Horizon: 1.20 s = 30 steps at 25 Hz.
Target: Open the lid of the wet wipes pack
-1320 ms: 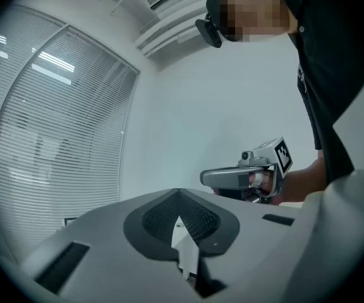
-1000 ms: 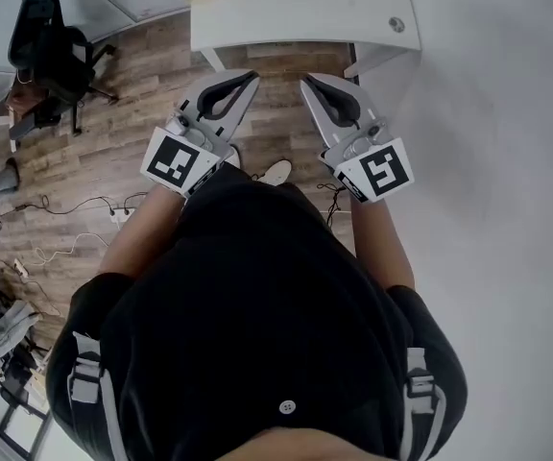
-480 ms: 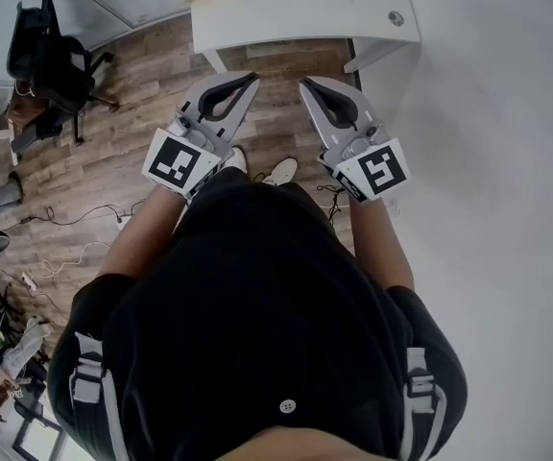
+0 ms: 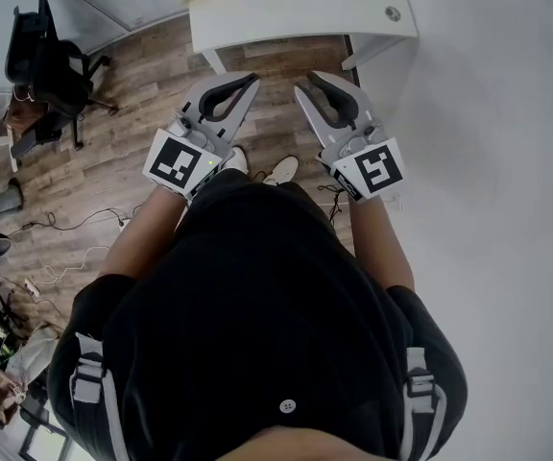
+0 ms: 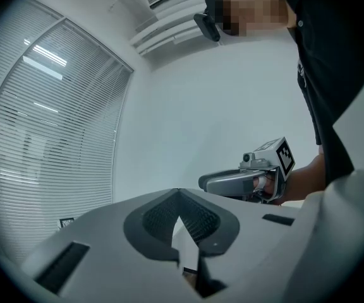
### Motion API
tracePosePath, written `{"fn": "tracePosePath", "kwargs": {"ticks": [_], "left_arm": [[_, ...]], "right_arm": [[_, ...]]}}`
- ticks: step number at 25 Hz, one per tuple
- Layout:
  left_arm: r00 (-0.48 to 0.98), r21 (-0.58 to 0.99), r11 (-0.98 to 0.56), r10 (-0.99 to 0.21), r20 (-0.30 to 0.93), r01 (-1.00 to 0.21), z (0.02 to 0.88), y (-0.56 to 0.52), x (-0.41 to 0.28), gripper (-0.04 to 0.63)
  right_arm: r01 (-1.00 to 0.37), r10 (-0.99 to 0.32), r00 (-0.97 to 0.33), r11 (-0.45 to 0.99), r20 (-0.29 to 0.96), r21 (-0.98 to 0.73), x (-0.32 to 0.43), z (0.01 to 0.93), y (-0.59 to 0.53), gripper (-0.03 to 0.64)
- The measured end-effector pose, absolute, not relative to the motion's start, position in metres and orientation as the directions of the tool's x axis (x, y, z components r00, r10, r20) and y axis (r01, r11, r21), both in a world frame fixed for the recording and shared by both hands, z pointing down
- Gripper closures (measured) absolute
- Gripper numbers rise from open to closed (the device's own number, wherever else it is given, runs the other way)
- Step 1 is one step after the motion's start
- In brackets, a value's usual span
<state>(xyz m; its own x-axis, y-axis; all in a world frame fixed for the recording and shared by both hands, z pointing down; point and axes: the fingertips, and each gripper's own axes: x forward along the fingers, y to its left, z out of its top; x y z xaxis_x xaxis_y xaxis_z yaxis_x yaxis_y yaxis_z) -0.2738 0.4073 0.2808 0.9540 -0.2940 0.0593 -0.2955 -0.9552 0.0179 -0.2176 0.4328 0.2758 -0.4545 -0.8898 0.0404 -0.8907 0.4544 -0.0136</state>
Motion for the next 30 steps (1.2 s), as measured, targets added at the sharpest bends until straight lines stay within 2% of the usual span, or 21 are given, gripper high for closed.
{"fn": "tracePosePath", "kwargs": {"ticks": [6, 11, 19, 22, 30], "left_arm": [[0.953, 0.015, -0.955, -0.293, 0.076, -0.295, 0.286, 0.414, -0.274, 0.588], [0.955, 0.017, -0.957, -0.288, 0.074, -0.29, 0.287, 0.416, -0.274, 0.588], [0.952, 0.027, -0.957, -0.284, 0.112, -0.289, 0.29, 0.421, -0.262, 0.588], [0.955, 0.037, -0.956, -0.289, 0.064, -0.291, 0.285, 0.423, -0.255, 0.588], [0.954, 0.015, -0.957, -0.288, 0.081, -0.29, 0.284, 0.437, -0.225, 0.588]], "right_arm": [[-0.911, -0.91, -0.412, 0.412, 0.038, -0.019, -0.21, 0.28, 0.436, 0.348], [-0.923, -0.923, -0.383, 0.383, 0.022, -0.027, -0.204, 0.279, 0.436, 0.256], [-0.928, -0.928, -0.371, 0.37, 0.025, -0.028, -0.188, 0.278, 0.443, 0.245], [-0.931, -0.931, -0.364, 0.363, 0.023, -0.02, -0.18, 0.279, 0.446, 0.245], [-0.926, -0.926, -0.378, 0.378, -0.002, -0.009, -0.153, 0.276, 0.457, 0.247]]}}
